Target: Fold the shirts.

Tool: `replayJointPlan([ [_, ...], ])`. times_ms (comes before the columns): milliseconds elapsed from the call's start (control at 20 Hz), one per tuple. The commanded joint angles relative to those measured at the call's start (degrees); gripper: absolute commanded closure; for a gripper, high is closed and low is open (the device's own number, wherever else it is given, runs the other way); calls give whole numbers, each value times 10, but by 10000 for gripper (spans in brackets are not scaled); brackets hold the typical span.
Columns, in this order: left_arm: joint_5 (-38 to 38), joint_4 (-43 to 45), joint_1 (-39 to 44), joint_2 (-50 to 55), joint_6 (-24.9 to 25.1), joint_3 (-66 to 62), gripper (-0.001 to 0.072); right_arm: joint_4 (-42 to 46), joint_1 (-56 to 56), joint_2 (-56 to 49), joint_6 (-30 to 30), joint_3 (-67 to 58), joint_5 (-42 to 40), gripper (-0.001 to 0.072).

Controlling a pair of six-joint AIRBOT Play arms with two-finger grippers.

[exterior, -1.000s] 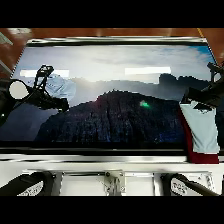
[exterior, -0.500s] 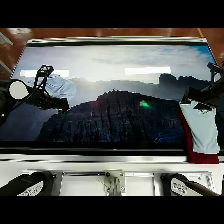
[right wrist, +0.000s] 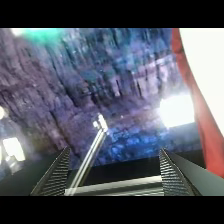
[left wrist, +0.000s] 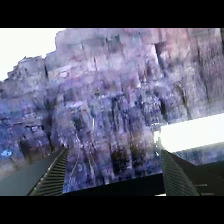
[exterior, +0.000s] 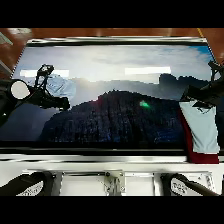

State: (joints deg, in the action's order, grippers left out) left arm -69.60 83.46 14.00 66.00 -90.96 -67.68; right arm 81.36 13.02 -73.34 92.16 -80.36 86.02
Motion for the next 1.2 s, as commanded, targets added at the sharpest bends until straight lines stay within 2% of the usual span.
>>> replayJointPlan([
  [0, 16, -36, 0, 13, 0, 0, 9, -28, 0, 0, 15, 0, 19, 32],
  [100, 30, -39, 0, 23, 12, 0, 8, -51, 0, -1, 16, 0, 35, 32],
  [200, 100, 19, -13, 38, 22, -3, -3, -66, 0, -1, 37, 0, 49, 32],
  [300, 168, 53, -70, 65, -7, -45, -3, -114, 0, -1, 38, 0, 60, 33],
  [350, 170, 48, -110, 91, -32, -83, -3, -144, -1, -1, 38, 0, 64, 33],
  [450, 169, 28, -177, 158, -34, -156, -3, -165, -19, 0, 40, 0, 65, 34],
  [600, 101, -10, -236, 294, -33, -287, -3, -117, -78, -1, 44, 0, 24, 33],
  [800, -15, -10, -265, 450, -40, -414, -5, -55, -156, -1, 57, 0, -42, 33],
  [950, -26, -16, -272, 494, -43, -427, -6, 1, -204, -1, 57, 0, -57, 33],
  [1150, -12, -40, -271, 516, -43, -426, -5, 33, -243, -1, 57, 0, -74, 33],
])
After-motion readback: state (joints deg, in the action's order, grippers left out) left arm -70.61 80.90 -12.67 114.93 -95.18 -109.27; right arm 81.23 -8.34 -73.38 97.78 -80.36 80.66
